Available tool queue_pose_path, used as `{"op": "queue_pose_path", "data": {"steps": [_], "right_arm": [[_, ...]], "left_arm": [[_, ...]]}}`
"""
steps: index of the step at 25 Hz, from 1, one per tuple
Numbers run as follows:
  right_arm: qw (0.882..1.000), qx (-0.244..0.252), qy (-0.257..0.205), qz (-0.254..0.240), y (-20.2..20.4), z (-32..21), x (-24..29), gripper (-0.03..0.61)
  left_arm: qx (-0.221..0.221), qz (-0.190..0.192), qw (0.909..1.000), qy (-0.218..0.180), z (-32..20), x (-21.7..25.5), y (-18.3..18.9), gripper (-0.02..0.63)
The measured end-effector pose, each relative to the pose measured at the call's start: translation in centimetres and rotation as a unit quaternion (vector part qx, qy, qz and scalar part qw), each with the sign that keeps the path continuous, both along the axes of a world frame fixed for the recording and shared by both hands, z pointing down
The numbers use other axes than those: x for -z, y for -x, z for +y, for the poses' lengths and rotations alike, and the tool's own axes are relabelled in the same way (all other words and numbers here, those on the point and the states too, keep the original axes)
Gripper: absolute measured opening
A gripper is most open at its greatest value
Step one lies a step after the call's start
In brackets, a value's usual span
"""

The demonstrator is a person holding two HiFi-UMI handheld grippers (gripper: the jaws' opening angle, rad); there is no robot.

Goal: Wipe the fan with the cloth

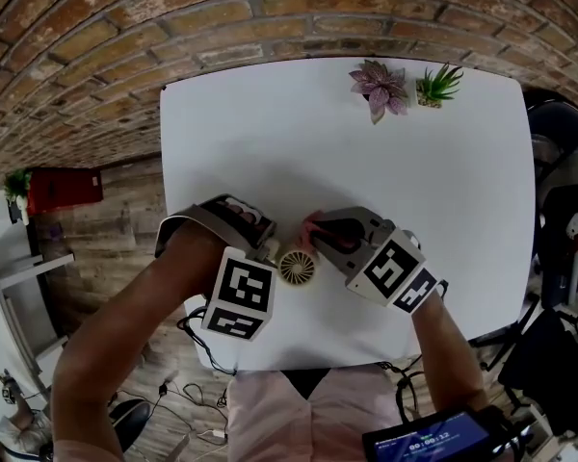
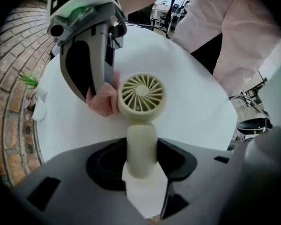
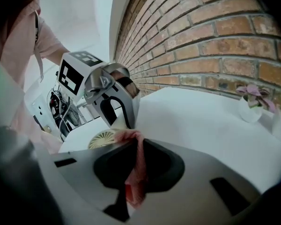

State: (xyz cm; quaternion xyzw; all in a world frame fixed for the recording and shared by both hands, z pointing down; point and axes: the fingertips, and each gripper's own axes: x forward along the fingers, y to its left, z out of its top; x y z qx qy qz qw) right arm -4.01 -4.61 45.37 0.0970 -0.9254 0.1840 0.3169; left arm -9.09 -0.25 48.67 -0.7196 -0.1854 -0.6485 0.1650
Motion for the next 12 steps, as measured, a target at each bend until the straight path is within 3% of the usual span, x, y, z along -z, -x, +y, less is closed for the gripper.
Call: {"op": "queue_pose_path", "data": {"steps": [12], "right_arm": [[0.999,0.030,-0.012,-0.003,2.3,-0.8,0.2,0.038]], "left_arm": [[0.010,-0.003,0.9999,0.006,0.0,0.0,-0.1,0.198]]}}
